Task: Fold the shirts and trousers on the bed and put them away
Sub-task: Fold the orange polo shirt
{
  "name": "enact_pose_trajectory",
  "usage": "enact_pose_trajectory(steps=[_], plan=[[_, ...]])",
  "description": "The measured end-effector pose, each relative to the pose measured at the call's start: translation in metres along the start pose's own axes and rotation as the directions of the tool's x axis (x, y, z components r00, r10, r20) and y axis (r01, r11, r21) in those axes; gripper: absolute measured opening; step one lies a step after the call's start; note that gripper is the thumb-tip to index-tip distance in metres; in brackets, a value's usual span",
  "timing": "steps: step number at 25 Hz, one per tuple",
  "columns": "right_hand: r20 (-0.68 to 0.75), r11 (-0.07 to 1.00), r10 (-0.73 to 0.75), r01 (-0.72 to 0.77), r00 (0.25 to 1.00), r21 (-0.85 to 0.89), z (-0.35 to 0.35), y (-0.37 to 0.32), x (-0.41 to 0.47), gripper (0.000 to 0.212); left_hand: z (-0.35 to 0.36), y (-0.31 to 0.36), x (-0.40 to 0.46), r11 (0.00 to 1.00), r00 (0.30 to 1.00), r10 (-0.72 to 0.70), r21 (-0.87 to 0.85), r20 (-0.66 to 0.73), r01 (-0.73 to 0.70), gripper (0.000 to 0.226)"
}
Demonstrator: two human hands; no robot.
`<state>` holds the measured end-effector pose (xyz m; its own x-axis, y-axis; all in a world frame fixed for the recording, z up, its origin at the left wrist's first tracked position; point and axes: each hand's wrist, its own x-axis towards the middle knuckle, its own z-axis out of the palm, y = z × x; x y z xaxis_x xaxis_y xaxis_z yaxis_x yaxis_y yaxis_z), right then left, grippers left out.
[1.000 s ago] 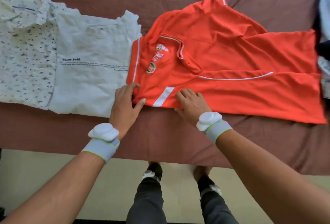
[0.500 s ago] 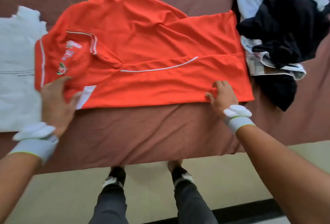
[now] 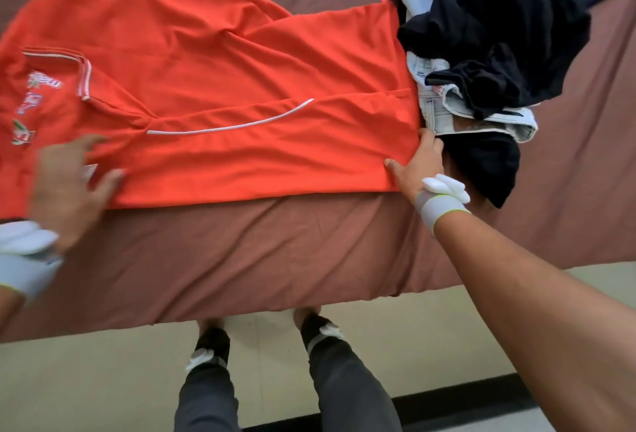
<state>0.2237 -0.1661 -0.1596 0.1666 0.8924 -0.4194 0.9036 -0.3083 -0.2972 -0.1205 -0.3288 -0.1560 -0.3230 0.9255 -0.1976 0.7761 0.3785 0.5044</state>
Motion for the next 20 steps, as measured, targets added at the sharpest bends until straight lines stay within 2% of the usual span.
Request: enact_pose_trajectory(steps=[1, 2, 3, 4, 6, 7, 10, 13, 15, 17, 20], plan=[[-0.007, 1.0, 0.004, -0.004, 1.0, 0.003, 0.0, 0.0, 0.0, 0.073, 0.002, 0.009, 0.01, 0.988, 0.988, 0.152, -0.019, 0.007, -0.152, 0.066], [-0.03, 1.0, 0.011, -0.011, 0.999, 0.006, -0.001, 0.002, 0.002, 0.071, 0.007, 0.018, 0.022, 0.971, 0.97, 0.238, -0.039, 0.042, -0.237, 0.052], [-0.059, 1.0, 0.014, -0.014, 0.998, -0.002, -0.002, 0.004, 0.003, 0.069, 0.019, 0.015, 0.033, 0.96, 0.958, 0.279, -0.018, 0.064, -0.278, 0.047], [-0.083, 1.0, 0.005, -0.006, 0.997, -0.02, 0.0, 0.001, 0.0, 0.065, 0.021, 0.012, 0.042, 0.961, 0.957, 0.277, -0.006, 0.086, -0.278, 0.046], [-0.124, 1.0, -0.005, 0.003, 0.992, -0.019, 0.001, -0.002, -0.002, 0.058, 0.069, 0.084, 0.065, 0.934, 0.922, 0.353, -0.109, 0.16, -0.339, 0.056], [-0.139, 1.0, -0.008, 0.009, 0.99, 0.013, 0.001, -0.001, 0.0, 0.056, 0.087, 0.119, 0.075, 0.933, 0.907, 0.36, -0.086, 0.218, -0.349, 0.061], [-0.175, 0.988, -0.047, 0.072, 0.983, 0.139, 0.001, 0.004, 0.0, 0.054, 0.113, 0.169, 0.112, 0.956, 0.939, 0.281, 0.026, 0.201, -0.292, 0.071], [-0.199, 0.991, -0.123, 0.131, 0.972, 0.026, -0.003, 0.008, 0.002, 0.051, 0.118, 0.196, 0.144, 0.969, 0.923, 0.241, -0.015, 0.301, -0.248, 0.058], [-0.204, 0.988, -0.143, 0.152, 0.968, 0.03, -0.005, 0.013, 0.007, 0.046, 0.123, 0.209, 0.159, 0.964, 0.889, 0.267, -0.086, 0.373, -0.253, 0.047], [-0.192, 0.958, -0.192, 0.226, 0.962, 0.175, -0.004, 0.02, 0.01, 0.041, 0.123, 0.218, 0.167, 0.954, 0.855, 0.299, -0.154, 0.424, -0.257, 0.038], [-0.173, 0.882, -0.232, 0.282, 0.957, 0.377, -0.002, 0.027, 0.014, 0.029, 0.124, 0.232, 0.174, 0.893, 0.82, 0.345, -0.428, 0.457, -0.138, 0.024]])
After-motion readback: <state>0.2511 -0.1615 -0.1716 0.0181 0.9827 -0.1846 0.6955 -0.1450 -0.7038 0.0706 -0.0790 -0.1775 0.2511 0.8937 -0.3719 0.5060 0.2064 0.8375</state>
